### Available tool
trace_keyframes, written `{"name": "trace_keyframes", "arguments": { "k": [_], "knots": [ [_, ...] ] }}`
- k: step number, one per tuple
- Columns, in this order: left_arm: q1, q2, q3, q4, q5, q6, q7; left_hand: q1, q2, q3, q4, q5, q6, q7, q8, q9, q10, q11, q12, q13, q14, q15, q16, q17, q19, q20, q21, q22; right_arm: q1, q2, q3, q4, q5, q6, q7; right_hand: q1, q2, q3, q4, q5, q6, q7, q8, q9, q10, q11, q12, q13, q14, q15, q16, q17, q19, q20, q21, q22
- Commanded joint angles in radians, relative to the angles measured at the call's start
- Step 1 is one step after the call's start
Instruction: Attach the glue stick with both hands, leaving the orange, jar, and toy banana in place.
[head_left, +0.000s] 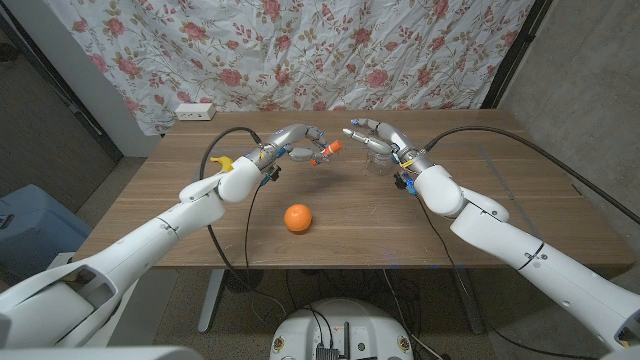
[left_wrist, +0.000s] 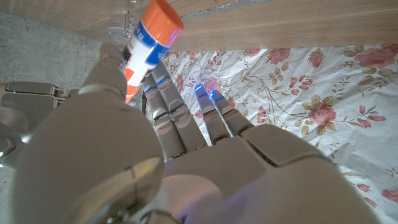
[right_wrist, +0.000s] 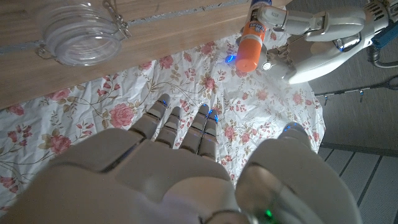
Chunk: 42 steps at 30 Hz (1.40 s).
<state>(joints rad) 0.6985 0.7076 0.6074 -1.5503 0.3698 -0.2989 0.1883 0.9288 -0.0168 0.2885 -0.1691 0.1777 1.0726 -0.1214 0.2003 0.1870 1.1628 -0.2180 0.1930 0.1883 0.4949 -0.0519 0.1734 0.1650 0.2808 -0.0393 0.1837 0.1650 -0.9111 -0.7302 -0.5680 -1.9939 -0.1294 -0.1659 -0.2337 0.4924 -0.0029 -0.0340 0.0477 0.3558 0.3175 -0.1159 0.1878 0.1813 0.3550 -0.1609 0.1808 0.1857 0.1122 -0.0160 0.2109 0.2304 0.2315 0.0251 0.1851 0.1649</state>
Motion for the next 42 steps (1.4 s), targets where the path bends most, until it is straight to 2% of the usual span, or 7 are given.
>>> {"name": "trace_keyframes", "arguments": {
  "k": [1,9,12,20,24,31,42],
  "knots": [
    [0.039,-0.002,-0.017,-0.027,-0.015,0.032,0.031,0.062,0.071,0.002,0.005,0.004,0.078,-0.031,0.012,0.005,0.008,-0.007,0.003,0.005,0.002,-0.154,0.007,0.003,0.01,-0.057,0.007,0.004,-0.059,0.037,0.003,0.022,-0.06,0.081,-0.109,-0.026,0.018,-0.003,0.021,-0.009,0.011,0.006,0.007,-0.001,0.019,0.002,0.009,0.0,0.015,-0.012,0.011,0.004,0.009,-0.006,0.003,0.004],
    [0.054,-0.014,-0.021,-0.039,-0.019,0.056,0.057,0.062,0.072,0.002,0.005,0.004,0.074,-0.031,0.011,0.005,0.007,-0.007,0.003,0.005,0.003,-0.154,0.007,0.003,0.009,-0.055,0.006,0.004,-0.081,0.07,0.003,0.059,-0.088,0.144,-0.166,-0.041,0.05,0.004,0.033,-0.018,0.024,0.007,0.01,-0.003,0.018,0.008,0.007,-0.001,0.024,-0.024,0.018,0.005,0.031,-0.023,0.01,0.003],
    [0.059,-0.018,-0.022,-0.044,-0.026,0.063,0.06,0.062,0.072,0.002,0.005,0.005,0.073,-0.032,0.011,0.005,0.007,-0.007,0.003,0.005,0.003,-0.154,0.007,0.003,0.009,-0.055,0.006,0.004,-0.086,0.077,0.003,0.071,-0.095,0.166,-0.173,-0.059,0.082,0.011,0.047,-0.023,0.032,0.007,0.01,-0.003,0.024,0.017,0.009,-0.002,0.027,-0.028,0.021,0.007,0.035,-0.026,0.01,0.004],
    [0.067,-0.025,-0.022,-0.051,-0.028,0.08,0.075,0.061,0.072,0.001,0.006,0.004,0.072,-0.031,0.01,0.005,0.006,-0.007,0.002,0.005,0.003,-0.153,0.007,0.003,0.008,-0.055,0.006,0.004,-0.087,0.088,-0.004,0.093,-0.104,0.194,-0.159,-0.092,0.138,0.023,0.072,-0.035,0.019,0.015,0.002,-0.004,0.011,0.02,0.003,-0.002,0.008,-0.023,0.016,0.009,0.024,-0.025,0.004,0.004],
    [0.07,-0.028,-0.022,-0.052,-0.033,0.082,0.081,0.06,0.072,0.0,0.006,0.004,0.072,-0.031,0.01,0.005,0.006,-0.007,0.002,0.005,0.003,-0.152,0.007,0.003,0.008,-0.055,0.006,0.004,-0.091,0.096,-0.005,0.095,-0.113,0.188,-0.161,-0.105,0.144,0.023,0.078,-0.043,0.011,0.013,-0.002,-0.004,-0.006,0.019,-0.002,-0.002,-0.012,-0.021,0.008,0.008,0.014,-0.02,0.0,0.004],
    [0.073,-0.035,-0.021,-0.05,-0.043,0.084,0.088,0.06,0.072,-0.001,0.006,0.004,0.072,-0.031,0.01,0.005,0.006,-0.007,0.002,0.005,0.002,-0.153,0.006,0.003,0.008,-0.055,0.006,0.004,-0.099,0.108,-0.01,0.097,-0.137,0.18,-0.177,-0.128,0.148,0.021,0.086,-0.057,-0.003,0.014,-0.005,-0.004,-0.028,0.018,-0.005,-0.003,-0.045,-0.019,-0.003,0.006,-0.033,-0.007,-0.011,0.004],
    [0.072,-0.036,-0.016,-0.044,-0.049,0.085,0.086,0.059,0.072,-0.001,0.006,0.004,0.073,-0.03,0.011,0.005,0.006,-0.007,0.002,0.005,0.002,-0.152,0.006,0.003,0.008,-0.056,0.006,0.004,-0.1,0.133,-0.021,0.14,-0.131,0.23,-0.187,-0.139,0.153,0.026,0.086,-0.067,-0.034,0.009,-0.011,-0.005,-0.065,0.016,-0.01,-0.003,-0.067,-0.019,-0.01,0.001,-0.053,-0.006,-0.01,0.004]
  ]
}}
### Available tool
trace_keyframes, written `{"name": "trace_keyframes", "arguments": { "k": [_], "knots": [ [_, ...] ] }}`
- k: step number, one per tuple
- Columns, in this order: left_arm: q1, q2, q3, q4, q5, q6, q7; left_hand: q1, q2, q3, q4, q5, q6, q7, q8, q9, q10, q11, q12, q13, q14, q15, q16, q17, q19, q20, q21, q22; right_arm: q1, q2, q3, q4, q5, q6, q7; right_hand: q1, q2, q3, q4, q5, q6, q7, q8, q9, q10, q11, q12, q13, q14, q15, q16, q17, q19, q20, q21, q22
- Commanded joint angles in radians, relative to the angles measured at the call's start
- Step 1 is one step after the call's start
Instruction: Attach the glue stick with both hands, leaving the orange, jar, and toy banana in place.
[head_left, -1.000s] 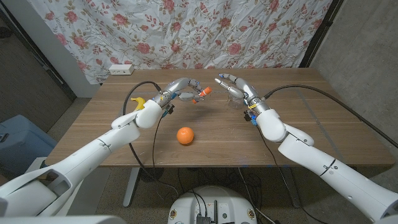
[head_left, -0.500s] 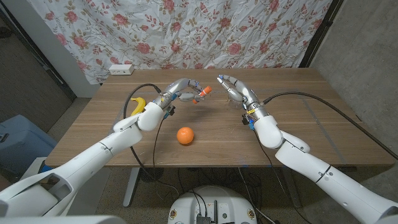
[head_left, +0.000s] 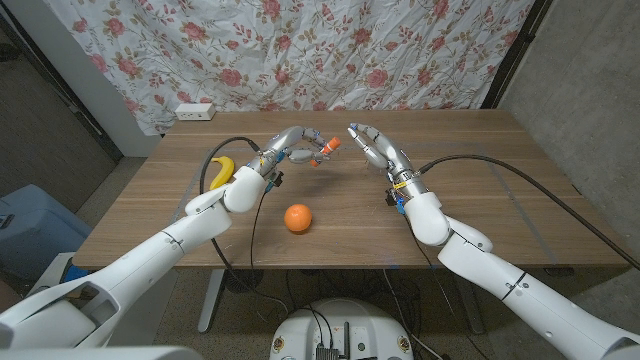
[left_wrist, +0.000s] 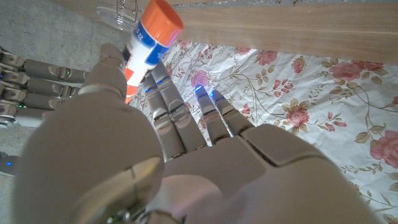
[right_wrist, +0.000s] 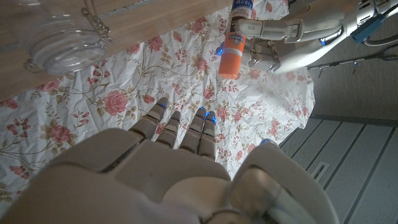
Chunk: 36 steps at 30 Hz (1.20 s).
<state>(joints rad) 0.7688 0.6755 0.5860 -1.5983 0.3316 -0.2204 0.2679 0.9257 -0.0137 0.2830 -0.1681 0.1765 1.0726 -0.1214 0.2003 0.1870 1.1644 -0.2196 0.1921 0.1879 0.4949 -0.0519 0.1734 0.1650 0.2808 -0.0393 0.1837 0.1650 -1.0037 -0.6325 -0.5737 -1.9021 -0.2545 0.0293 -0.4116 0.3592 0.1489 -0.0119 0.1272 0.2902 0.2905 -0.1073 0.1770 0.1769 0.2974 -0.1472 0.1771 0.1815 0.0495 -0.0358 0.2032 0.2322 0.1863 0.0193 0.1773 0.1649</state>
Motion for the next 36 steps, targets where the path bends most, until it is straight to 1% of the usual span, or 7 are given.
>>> {"name": "trace_keyframes", "arguments": {
  "k": [1,11,20,28,36],
  "knots": [
    [0.001,-0.004,0.006,0.004,-0.011,0.008,0.006,0.062,0.069,0.004,0.005,0.006,0.072,-0.03,0.01,0.005,0.004,-0.005,0.003,0.005,0.002,-0.152,0.006,0.003,0.008,-0.055,0.006,0.004,-0.007,0.037,-0.016,0.051,-0.006,0.035,-0.01,-0.006,0.002,0.004,0.006,-0.002,-0.007,0.001,0.0,0.0,-0.008,0.002,-0.005,0.001,-0.007,0.0,-0.003,-0.001,-0.008,-0.001,-0.002,0.004],
    [-0.015,-0.008,0.014,0.027,-0.013,-0.006,0.001,0.061,0.07,0.003,0.005,0.006,0.072,-0.031,0.01,0.005,0.005,-0.005,0.003,0.005,0.002,-0.152,0.006,0.003,0.008,-0.055,0.006,0.004,0.001,0.046,-0.031,0.058,-0.038,0.018,-0.012,-0.02,0.008,0.007,0.011,-0.009,-0.008,0.001,0.004,-0.001,-0.014,-0.001,-0.002,0.001,-0.026,-0.007,-0.006,-0.002,-0.033,0.002,-0.004,0.004],
    [-0.03,-0.016,0.021,0.053,-0.015,-0.02,0.001,0.062,0.07,0.003,0.005,0.006,0.071,-0.03,0.01,0.005,0.004,-0.005,0.003,0.005,0.002,-0.152,0.006,0.003,0.009,-0.055,0.006,0.004,0.006,0.053,-0.038,0.064,-0.033,0.005,0.0,-0.031,0.011,0.01,0.015,-0.014,-0.006,-0.003,0.007,-0.001,-0.017,-0.002,0.0,0.0,-0.037,-0.009,-0.006,-0.002,-0.053,0.005,-0.005,0.004],
    [-0.044,-0.025,0.03,0.072,-0.015,-0.031,0.0,0.062,0.071,0.003,0.005,0.006,0.071,-0.03,0.01,0.005,0.004,-0.005,0.003,0.005,0.003,-0.152,0.006,0.003,0.009,-0.055,0.006,0.004,0.019,0.057,-0.047,0.083,-0.015,0.023,0.019,-0.038,0.013,0.011,0.017,-0.017,-0.007,-0.005,0.007,-0.001,-0.016,-0.003,0.002,0.0,-0.041,-0.007,-0.005,-0.002,-0.057,0.006,-0.003,0.004],
    [-0.049,-0.027,0.033,0.079,-0.015,-0.034,-0.001,0.061,0.071,0.002,0.005,0.006,0.072,-0.027,0.01,0.005,0.003,-0.005,0.002,0.005,0.003,-0.151,0.006,0.003,0.008,-0.055,0.006,0.004,0.025,0.059,-0.052,0.087,-0.014,0.013,0.027,-0.049,0.013,0.01,0.021,-0.02,-0.002,-0.003,0.01,0.0,-0.013,0.0,0.005,0.0,-0.044,-0.006,-0.003,-0.002,-0.059,0.006,0.0,0.005]
  ]
}}
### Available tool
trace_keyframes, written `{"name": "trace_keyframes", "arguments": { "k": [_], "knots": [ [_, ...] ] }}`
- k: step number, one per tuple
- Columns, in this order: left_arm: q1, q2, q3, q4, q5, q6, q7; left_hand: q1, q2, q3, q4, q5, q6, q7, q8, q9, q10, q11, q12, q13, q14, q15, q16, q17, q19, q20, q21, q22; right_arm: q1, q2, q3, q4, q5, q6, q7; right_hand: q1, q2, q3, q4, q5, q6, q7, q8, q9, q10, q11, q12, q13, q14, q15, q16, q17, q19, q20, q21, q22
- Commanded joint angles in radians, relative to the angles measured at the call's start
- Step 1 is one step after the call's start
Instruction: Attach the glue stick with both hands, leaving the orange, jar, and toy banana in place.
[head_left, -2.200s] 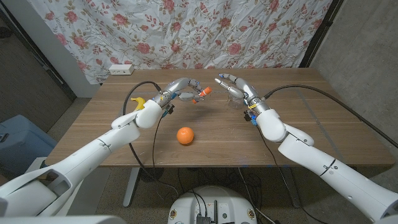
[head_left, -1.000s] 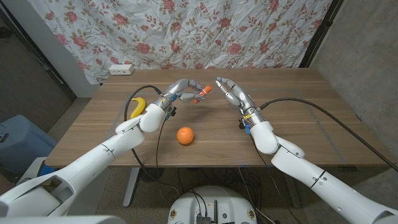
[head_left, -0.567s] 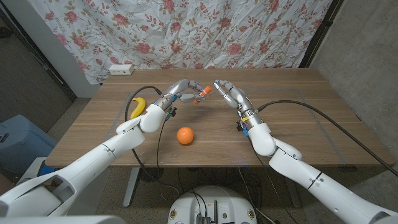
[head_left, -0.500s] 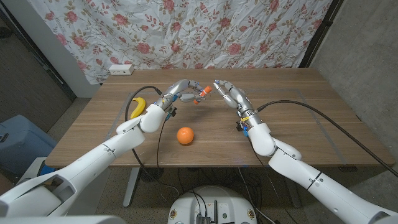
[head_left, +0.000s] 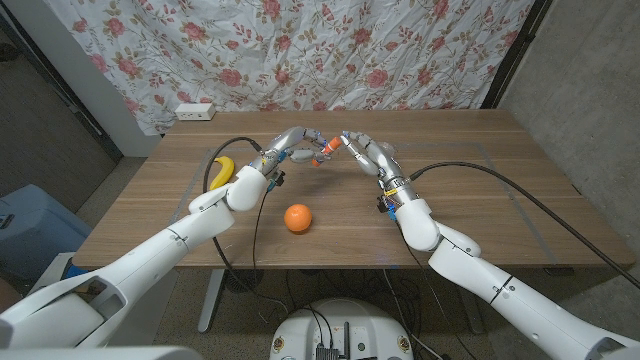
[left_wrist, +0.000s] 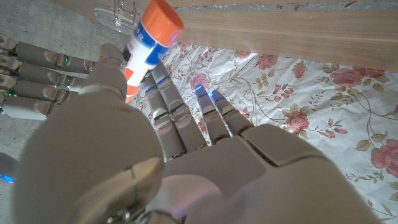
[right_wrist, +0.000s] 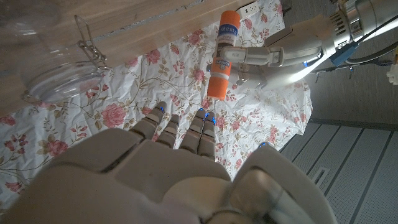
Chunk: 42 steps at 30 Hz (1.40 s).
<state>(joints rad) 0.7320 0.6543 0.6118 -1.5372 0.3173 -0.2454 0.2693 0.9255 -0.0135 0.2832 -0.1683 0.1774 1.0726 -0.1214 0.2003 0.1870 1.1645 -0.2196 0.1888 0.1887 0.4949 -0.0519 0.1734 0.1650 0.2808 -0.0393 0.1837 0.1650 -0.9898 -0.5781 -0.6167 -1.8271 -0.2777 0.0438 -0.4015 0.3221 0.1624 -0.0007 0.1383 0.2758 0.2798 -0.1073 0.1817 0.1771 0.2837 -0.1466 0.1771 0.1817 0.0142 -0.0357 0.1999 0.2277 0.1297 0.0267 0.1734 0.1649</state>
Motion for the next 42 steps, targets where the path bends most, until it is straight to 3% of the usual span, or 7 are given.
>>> {"name": "trace_keyframes", "arguments": {
  "k": [1,42],
  "knots": [
    [-0.012,-0.006,0.008,0.017,0.001,-0.008,-0.003,0.062,0.071,0.002,0.005,0.005,0.072,-0.028,0.01,0.005,0.003,-0.005,0.006,0.004,0.003,-0.151,0.006,0.003,0.008,-0.054,0.006,0.004,0.012,0.004,-0.01,0.014,0.007,0.001,0.015,-0.014,-0.001,-0.001,0.011,-0.006,0.009,-0.003,0.005,-0.001,0.001,0.0,0.004,0.0,-0.009,-0.006,0.0,0.003,-0.005,-0.003,0.003,0.005],
    [-0.008,-0.012,0.008,0.002,0.001,0.007,0.009,0.063,0.071,0.001,0.004,0.005,0.072,-0.029,0.01,0.005,0.003,-0.005,0.006,0.004,0.002,-0.152,0.006,0.002,0.009,-0.055,0.006,0.004,0.012,-0.012,-0.02,0.018,-0.014,0.005,0.024,-0.038,0.002,0.008,0.012,-0.014,0.016,-0.004,0.008,0.0,0.005,0.001,0.008,0.0,-0.007,-0.004,0.007,-0.002,-0.008,-0.008,0.011,0.004]
  ]
}}
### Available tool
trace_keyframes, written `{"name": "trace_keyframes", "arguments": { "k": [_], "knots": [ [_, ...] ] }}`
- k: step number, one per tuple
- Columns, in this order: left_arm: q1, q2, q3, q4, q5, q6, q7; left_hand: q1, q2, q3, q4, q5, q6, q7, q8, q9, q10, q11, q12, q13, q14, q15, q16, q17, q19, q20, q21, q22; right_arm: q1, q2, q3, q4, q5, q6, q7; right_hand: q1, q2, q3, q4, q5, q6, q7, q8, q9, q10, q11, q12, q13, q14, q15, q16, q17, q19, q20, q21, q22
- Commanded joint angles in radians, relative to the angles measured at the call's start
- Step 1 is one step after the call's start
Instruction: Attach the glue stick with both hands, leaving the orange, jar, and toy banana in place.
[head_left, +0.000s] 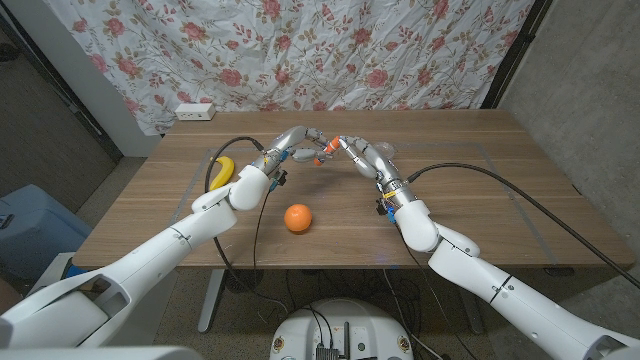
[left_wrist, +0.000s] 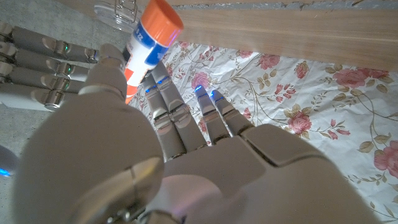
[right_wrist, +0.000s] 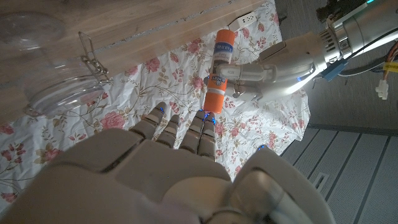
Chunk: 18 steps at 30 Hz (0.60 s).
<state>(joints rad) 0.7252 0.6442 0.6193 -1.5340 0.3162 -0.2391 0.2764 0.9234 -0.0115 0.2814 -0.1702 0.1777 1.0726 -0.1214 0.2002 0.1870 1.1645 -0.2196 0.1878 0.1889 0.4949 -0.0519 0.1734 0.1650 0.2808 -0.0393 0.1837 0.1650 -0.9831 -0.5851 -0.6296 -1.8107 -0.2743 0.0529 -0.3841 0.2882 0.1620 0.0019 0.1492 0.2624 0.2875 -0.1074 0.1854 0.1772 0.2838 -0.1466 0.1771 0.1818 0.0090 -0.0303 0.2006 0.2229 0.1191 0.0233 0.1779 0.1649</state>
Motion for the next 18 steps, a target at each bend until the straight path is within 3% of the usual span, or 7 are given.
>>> {"name": "trace_keyframes", "arguments": {
  "k": [1,18],
  "knots": [
    [-0.002,-0.002,0.001,-0.001,0.002,0.0,0.001,0.065,0.069,0.002,0.006,0.005,0.072,-0.029,0.011,0.005,0.003,-0.005,0.007,0.004,0.002,-0.152,0.006,0.002,0.009,-0.055,0.006,0.004,0.006,-0.006,-0.008,0.002,-0.021,-0.005,0.006,-0.005,0.002,0.006,0.001,0.0,0.009,-0.004,0.005,-0.001,0.005,0.002,0.008,0.0,-0.001,-0.01,0.007,0.003,0.004,-0.006,0.007,0.004],
    [-0.011,-0.008,0.005,0.01,-0.003,-0.014,-0.006,0.067,0.071,0.003,0.005,0.005,0.074,-0.027,0.011,0.005,0.003,-0.005,0.007,0.004,0.002,-0.153,0.006,0.003,0.009,-0.055,0.006,0.004,0.01,-0.005,-0.011,-0.004,-0.026,-0.021,0.013,-0.017,0.006,0.014,0.002,-0.002,0.023,0.001,0.009,0.0,0.019,0.002,0.012,0.0,0.003,-0.014,0.011,0.001,0.013,-0.015,0.011,0.004]
  ]
}}
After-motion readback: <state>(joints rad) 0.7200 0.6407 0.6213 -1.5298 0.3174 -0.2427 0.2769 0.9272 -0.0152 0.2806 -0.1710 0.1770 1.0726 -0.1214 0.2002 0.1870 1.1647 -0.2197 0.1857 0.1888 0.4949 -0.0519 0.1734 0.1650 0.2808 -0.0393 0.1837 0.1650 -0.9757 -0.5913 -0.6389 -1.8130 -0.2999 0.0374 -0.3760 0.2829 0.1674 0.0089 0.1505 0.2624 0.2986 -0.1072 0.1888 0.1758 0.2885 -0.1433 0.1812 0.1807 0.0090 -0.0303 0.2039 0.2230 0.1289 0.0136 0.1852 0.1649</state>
